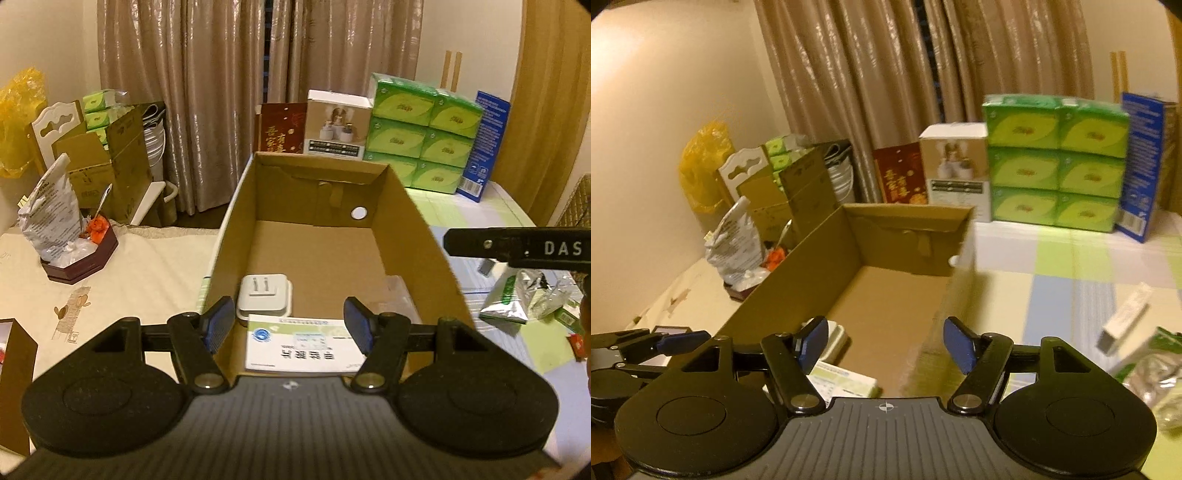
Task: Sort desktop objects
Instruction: 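Lower the plug into the cardboard box and open the left tool while the right tool releases the floss box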
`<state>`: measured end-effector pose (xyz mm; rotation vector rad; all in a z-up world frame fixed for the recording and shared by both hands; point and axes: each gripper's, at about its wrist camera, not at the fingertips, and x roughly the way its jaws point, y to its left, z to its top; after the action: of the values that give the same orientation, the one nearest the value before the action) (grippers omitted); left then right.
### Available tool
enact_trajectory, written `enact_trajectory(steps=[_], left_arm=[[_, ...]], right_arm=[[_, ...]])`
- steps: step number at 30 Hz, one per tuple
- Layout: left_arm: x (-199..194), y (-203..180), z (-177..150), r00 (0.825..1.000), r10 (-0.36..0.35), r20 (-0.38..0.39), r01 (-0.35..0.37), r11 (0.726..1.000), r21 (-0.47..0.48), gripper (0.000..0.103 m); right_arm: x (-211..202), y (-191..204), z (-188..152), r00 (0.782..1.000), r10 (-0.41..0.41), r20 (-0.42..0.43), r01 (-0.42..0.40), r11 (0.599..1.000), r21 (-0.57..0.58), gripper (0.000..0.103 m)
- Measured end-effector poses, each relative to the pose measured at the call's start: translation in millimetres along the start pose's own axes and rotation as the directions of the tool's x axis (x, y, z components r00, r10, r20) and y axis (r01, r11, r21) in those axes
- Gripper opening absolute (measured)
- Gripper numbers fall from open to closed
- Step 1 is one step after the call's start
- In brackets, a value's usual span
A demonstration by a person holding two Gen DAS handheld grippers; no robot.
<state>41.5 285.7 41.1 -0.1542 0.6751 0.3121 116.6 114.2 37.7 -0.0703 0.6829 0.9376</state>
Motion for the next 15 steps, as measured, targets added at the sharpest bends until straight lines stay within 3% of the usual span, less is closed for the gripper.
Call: enact_trajectory(steps=[10, 15], left_arm=[[-31.3, -41.4, 0.0, 0.999, -0.032, 0.031, 0.031, 0.999, 0.012, 0.069], [-48.8, -64.2, -1.4, 0.998, -0.046, 0.047, 0.045, 0.999, 0.022, 0.076]], right_arm=[[-67.7, -34.4, -12.2, 0.997, -0.072, 0.034, 0.071, 0.997, 0.023, 0.076], [-100.4, -50.8, -24.0, 0.994, -0.1, 0.041, 0.099, 0.995, 0.031, 0.084]])
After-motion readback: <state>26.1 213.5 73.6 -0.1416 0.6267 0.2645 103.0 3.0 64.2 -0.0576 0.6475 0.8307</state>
